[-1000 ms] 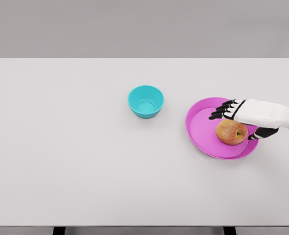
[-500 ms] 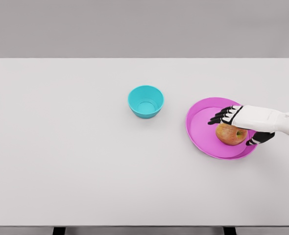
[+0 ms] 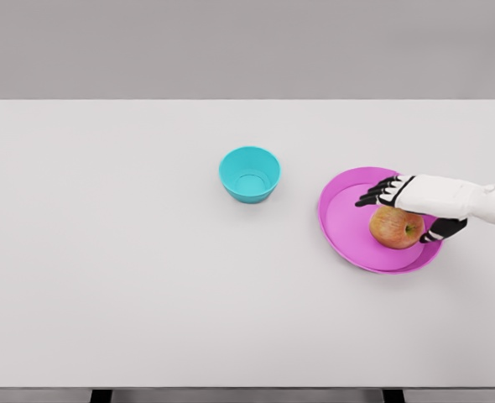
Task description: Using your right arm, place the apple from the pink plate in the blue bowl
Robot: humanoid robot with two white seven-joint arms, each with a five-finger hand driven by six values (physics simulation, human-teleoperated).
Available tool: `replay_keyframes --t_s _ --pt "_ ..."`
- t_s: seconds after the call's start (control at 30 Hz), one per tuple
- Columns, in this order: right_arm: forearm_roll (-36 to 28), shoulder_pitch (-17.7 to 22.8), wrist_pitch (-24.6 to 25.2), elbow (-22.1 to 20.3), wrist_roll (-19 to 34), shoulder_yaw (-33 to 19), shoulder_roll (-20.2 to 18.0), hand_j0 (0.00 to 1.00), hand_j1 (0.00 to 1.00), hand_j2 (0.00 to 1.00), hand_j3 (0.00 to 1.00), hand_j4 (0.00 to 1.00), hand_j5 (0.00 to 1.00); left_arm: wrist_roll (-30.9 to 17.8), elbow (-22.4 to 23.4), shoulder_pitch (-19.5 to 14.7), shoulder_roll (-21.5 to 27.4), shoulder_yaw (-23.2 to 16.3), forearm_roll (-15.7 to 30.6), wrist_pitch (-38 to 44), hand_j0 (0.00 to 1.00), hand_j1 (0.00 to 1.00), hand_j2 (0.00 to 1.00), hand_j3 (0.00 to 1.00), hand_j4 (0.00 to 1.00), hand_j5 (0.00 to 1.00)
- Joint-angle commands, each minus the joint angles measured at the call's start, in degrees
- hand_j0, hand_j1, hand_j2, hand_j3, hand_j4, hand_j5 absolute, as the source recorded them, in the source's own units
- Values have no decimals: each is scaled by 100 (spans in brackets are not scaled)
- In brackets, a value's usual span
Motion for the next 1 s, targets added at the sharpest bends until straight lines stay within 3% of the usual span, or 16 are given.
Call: replay_keyframes --t_s 0.0,0.37,0.47,0.63,0.97 --pt "-32 0 13 77 -2 94 35 100 100 100 100 100 100 -1 0 0 0 0 -8 0 100 100 100 100 100 100" --pt "-23 0 13 165 -2 173 35 98 98 98 98 98 98 -9 0 0 0 0 1 0 100 100 100 100 100 100" --pt "-15 0 13 165 -2 173 35 75 75 75 75 75 75 -1 0 0 0 0 1 0 100 100 100 100 100 100" --pt "56 0 13 165 -2 191 35 51 51 51 51 51 51 -1 0 0 0 0 1 0 100 100 100 100 100 100" --pt "56 -123 13 112 -2 138 18 48 48 48 48 48 48 -1 0 0 0 0 1 0 100 100 100 100 100 100"
